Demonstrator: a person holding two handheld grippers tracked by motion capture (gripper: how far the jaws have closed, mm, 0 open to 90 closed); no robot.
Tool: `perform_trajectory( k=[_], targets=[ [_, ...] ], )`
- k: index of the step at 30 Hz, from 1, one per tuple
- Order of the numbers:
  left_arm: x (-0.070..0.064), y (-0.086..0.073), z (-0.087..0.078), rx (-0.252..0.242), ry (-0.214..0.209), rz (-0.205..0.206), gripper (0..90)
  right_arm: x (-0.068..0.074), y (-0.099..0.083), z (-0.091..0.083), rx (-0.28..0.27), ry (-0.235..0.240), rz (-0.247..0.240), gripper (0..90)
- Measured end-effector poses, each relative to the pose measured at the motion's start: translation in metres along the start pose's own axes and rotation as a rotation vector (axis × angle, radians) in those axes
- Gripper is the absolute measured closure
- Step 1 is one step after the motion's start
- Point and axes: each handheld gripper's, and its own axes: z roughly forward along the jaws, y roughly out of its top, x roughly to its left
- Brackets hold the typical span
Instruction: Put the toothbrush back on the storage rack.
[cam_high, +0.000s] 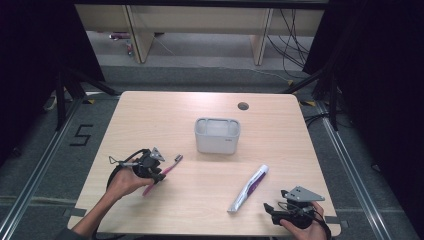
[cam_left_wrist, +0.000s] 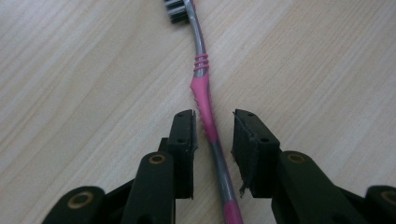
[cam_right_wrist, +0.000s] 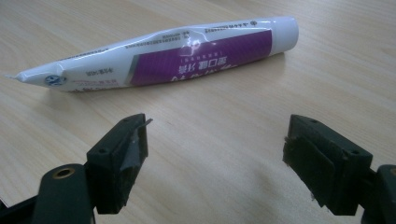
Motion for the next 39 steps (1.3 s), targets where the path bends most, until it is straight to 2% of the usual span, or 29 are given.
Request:
perform_trajectory(
  k=[1,2,4,5,6,10,11,12,15,17,18,20,25,26,27,28,29,30,39],
  targets=[
    [0.0,0.003,0.001,0.013,-0.001,-0.004,71.7,0.0,0.0,-0.001,0.004,0.002,-0.002,22.6],
    [0.002,0.004,0.002,0.008,0.005,0.009,72.3,0.0,0.0,-0.001,0.002,-0.007,-0.006,22.6],
    [0.003,0.005,0.003,0.008,0.003,0.016,73.5,0.0,0.0,-0.001,0.005,0.004,0.005,22.6],
    [0.004,0.009,0.002,0.042,-0.017,0.024,74.4,-0.001,0.0,-0.001,0.001,-0.008,-0.006,22.6],
    [0.004,0.011,0.002,0.062,-0.019,0.036,75.0,-0.001,0.0,-0.001,0.001,-0.005,-0.007,22.6],
    [0.003,0.013,0.006,0.067,-0.018,0.027,77.8,0.0,0.001,-0.001,-0.008,-0.001,-0.012,23.8],
    [0.005,0.015,0.005,0.083,-0.024,0.04,78.1,0.0,0.001,-0.002,-0.009,-0.003,-0.011,23.8],
    [0.005,0.015,0.006,0.076,-0.02,0.035,78.9,0.0,0.001,-0.002,-0.019,-0.003,-0.005,23.8],
    [0.006,0.016,0.007,0.094,-0.02,0.041,80.9,-0.001,0.001,-0.004,-0.013,-0.016,-0.01,23.8],
    [0.007,0.016,0.009,0.107,-0.024,0.031,80.9,-0.001,0.001,-0.004,-0.016,-0.016,-0.012,23.8],
    [0.009,0.017,0.01,0.118,-0.023,0.044,80.8,0.0,0.001,-0.003,-0.017,-0.006,-0.002,23.8],
    [0.008,0.018,0.01,0.121,-0.029,0.032,80.9,0.0,0.001,-0.004,-0.02,-0.005,0.0,23.9],
    [0.01,0.022,0.01,0.169,-0.029,0.054,81.1,0.0,0.001,-0.003,-0.027,0.001,0.0,24.0],
    [0.01,0.023,0.011,0.179,-0.025,0.057,81.1,0.0,0.001,-0.003,-0.029,-0.01,-0.013,24.0],
    [0.011,0.025,0.011,0.187,-0.028,0.058,81.1,0.003,0.001,-0.003,-0.011,0.012,0.03,24.0],
    [0.012,0.026,0.012,0.196,-0.035,0.059,81.2,0.0,0.001,-0.003,-0.024,0.001,-0.009,24.0],
    [0.012,0.027,0.012,0.204,-0.036,0.058,81.2,0.001,0.001,-0.002,-0.023,0.007,0.001,24.0],
    [0.013,0.028,0.012,0.217,-0.039,0.063,81.3,0.0,0.001,-0.003,-0.024,-0.001,-0.011,24.0],
    [0.013,0.037,0.015,0.285,-0.043,0.084,81.4,0.0,0.001,-0.002,-0.022,0.002,-0.01,23.9]
  ],
)
